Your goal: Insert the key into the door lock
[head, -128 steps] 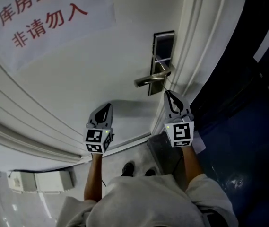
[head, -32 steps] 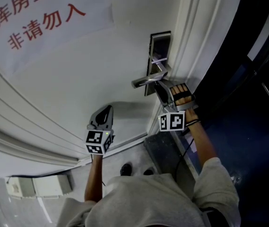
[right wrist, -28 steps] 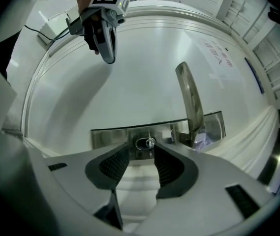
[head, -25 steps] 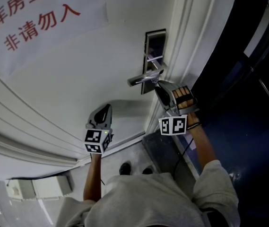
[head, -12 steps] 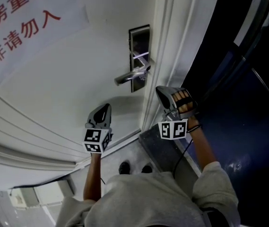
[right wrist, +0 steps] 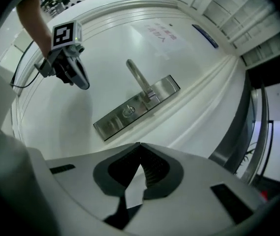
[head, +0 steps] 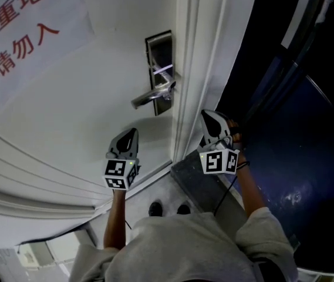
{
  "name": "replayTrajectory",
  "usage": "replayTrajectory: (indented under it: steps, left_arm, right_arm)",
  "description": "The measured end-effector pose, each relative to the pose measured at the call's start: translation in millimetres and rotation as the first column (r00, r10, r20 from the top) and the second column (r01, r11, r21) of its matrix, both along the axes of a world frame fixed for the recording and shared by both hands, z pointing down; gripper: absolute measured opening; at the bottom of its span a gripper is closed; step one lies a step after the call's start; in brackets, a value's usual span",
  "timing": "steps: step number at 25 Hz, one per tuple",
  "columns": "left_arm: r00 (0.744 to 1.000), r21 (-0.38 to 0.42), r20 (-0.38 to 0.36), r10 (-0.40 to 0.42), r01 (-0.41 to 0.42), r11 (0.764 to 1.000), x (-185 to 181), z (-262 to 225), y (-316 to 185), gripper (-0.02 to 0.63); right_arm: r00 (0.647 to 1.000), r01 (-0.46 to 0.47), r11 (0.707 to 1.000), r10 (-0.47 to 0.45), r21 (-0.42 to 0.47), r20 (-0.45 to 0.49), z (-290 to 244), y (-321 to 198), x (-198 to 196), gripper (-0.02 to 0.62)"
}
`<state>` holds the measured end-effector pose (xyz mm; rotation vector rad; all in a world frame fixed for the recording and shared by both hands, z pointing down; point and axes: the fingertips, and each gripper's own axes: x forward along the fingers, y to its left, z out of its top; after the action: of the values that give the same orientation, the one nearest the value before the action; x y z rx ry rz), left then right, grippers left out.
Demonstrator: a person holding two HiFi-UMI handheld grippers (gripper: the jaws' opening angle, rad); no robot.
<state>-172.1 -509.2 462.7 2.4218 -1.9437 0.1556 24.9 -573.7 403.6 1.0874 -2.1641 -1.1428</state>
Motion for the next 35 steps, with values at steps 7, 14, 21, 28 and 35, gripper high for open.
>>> replayTrajectory:
  steps: [7, 14, 21, 28, 35]
  left_arm:
    - [0.997, -0.008, -0.003, 0.071, -0.071, 0.997, 26, 3, -18, 0.017]
    - [0.986, -0.013, -0.013, 0.165, -0.165, 0.986, 61, 6, -38, 0.017]
    - [0.972, -0.016, -0.030, 0.231, -0.232, 0.973, 88, 9, -53, 0.017]
    - [0.962, -0.015, -0.031, 0.271, -0.272, 0.962, 106, 10, -61, 0.017]
    - [0.959, -0.024, -0.038, 0.282, -0.283, 0.959, 112, 16, -61, 0.017]
  right_arm:
    - [0.940, -0.098, 0.971, 0.162, -0.217, 0.301, 5, -6, 59, 0.025]
    - [0.814, -0.180, 0.913, 0.348, -0.367, 0.465, 25, 5, 122, 0.023]
    - [0.710, -0.243, 0.864, 0.468, -0.441, 0.526, 48, 27, 165, 0.023]
    - [0.668, -0.287, 0.839, 0.521, -0.462, 0.532, 61, 40, 185, 0.023]
    - [0.668, -0.290, 0.832, 0.530, -0.474, 0.522, 63, 41, 182, 0.023]
